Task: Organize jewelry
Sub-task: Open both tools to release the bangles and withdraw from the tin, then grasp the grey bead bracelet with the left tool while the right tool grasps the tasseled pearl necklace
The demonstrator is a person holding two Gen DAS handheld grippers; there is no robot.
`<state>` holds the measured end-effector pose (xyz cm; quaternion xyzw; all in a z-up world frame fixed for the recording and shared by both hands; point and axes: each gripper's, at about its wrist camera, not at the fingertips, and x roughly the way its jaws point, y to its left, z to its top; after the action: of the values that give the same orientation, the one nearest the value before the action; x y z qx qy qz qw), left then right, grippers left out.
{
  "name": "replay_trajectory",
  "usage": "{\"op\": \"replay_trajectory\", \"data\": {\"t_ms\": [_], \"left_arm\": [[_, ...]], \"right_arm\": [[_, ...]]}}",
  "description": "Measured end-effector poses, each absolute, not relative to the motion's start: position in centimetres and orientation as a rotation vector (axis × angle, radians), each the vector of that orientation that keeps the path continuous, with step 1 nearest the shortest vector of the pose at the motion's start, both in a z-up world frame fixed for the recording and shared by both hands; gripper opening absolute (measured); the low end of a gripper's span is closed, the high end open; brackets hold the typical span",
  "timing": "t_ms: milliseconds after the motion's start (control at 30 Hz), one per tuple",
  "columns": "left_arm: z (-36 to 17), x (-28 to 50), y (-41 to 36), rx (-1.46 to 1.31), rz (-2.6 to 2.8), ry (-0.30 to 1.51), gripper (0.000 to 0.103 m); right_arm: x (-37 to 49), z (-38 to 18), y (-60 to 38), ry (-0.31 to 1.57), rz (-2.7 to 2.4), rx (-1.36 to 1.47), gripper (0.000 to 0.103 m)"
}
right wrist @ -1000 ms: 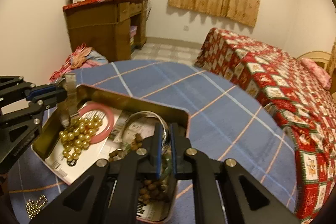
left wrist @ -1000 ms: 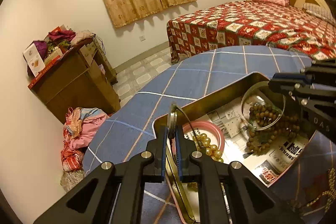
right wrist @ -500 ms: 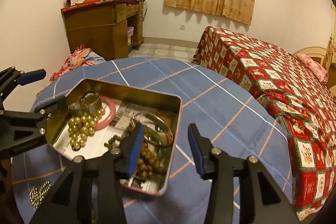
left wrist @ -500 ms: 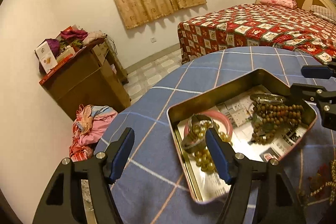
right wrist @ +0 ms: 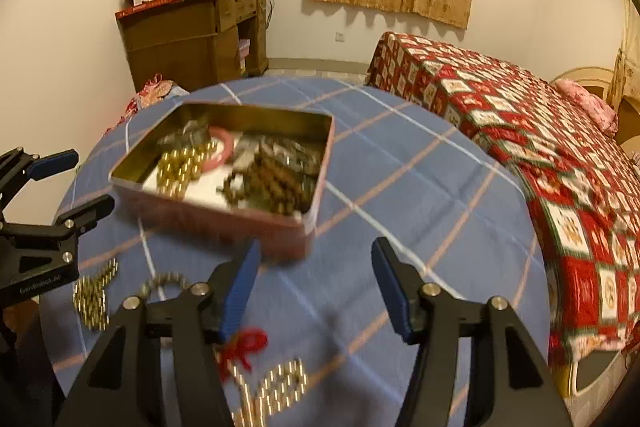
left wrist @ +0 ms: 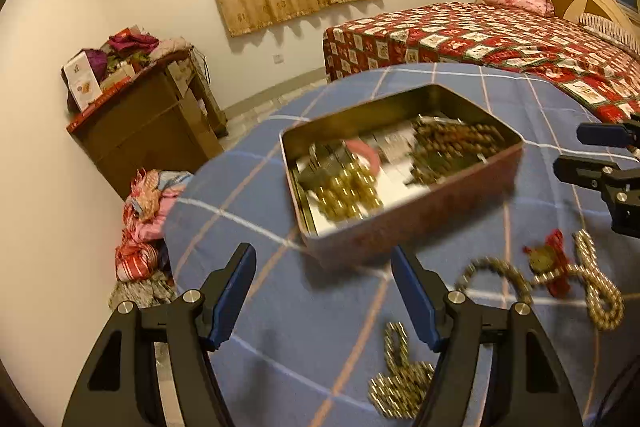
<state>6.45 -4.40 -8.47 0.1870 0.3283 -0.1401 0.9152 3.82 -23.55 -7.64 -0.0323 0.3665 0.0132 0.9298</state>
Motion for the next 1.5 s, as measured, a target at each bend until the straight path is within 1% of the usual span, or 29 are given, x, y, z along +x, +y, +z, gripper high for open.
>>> {"op": "replay_trajectory", "data": {"t_ms": [267, 533, 633, 667, 733, 800, 833, 867, 900, 1067, 1133, 1200, 1233, 1267, 1300, 1333, 1500], "left_arm": [[-9.1, 4.7, -4.0, 0.348, -0.270, 0.708, 0.070], [-9.4, 4.3, -3.8, 0.337, -0.267, 0.713, 0.070], [-9.2, 4.1, -4.1, 0.325, -0.286, 0.704, 0.070], [-9.1, 4.1, -4.4, 0.329, -0.296, 0.701, 0.070], [-9.2, 3.8, -5.6, 0.356, -0.328, 0.689, 0.070], [-9.6, 3.7, -6.4, 0.373, -0.355, 0.692, 0.070], [-9.9, 3.8, -6.8, 0.380, -0.367, 0.697, 0.070], [-10.0, 3.8, -7.1, 0.388, -0.369, 0.700, 0.070], [-10.4, 3.9, -7.4, 0.401, -0.368, 0.705, 0.070], [-11.7, 4.7, -8.0, 0.435, -0.372, 0.740, 0.070], [-12.2, 5.0, -8.2, 0.445, -0.372, 0.754, 0.064], [-12.3, 5.1, -8.2, 0.423, -0.400, 0.764, 0.044], [-12.4, 5.2, -8.3, 0.421, -0.412, 0.770, 0.039], [-12.4, 5.2, -8.5, 0.424, -0.430, 0.773, 0.030], [-12.4, 5.2, -8.6, 0.425, -0.443, 0.776, 0.017], [-12.4, 5.2, -8.8, 0.425, -0.462, 0.785, 0.008], [-11.7, 4.7, -8.3, 0.382, -0.486, 0.772, 0.008]], "right_arm": [[0.3, -9.8, -24.4, 0.777, 0.014, -0.031, 0.062], [0.5, -10.0, -22.8, 0.766, 0.064, -0.024, 0.062], [0.8, -10.9, -22.1, 0.788, 0.090, -0.021, 0.062], [0.9, -11.2, -22.0, 0.800, 0.103, -0.015, 0.059], [1.1, -11.9, -21.6, 0.824, 0.122, -0.015, 0.051], [1.0, -11.9, -21.3, 0.830, 0.138, -0.026, 0.035], [1.1, -12.0, -21.2, 0.837, 0.163, -0.017, 0.029], [1.1, -12.2, -21.2, 0.845, 0.174, -0.017, 0.016], [1.0, -12.3, -21.0, 0.850, 0.180, -0.022, 0.011], [0.3, -12.0, -20.8, 0.811, 0.175, -0.042, 0.006], [0.3, -11.8, -20.9, 0.797, 0.164, -0.034, 0.006], [0.3, -11.5, -20.9, 0.782, 0.151, -0.036, 0.006], [0.2, -11.4, -21.0, 0.770, 0.142, -0.037, 0.006], [0.3, -11.2, -21.1, 0.765, 0.138, -0.035, 0.006], [0.4, -11.1, -21.2, 0.762, 0.136, -0.032, 0.006], [0.5, -11.0, -21.3, 0.760, 0.133, -0.029, 0.006], [0.4, -10.4, -21.9, 0.729, 0.122, -0.015, 0.006]]}}
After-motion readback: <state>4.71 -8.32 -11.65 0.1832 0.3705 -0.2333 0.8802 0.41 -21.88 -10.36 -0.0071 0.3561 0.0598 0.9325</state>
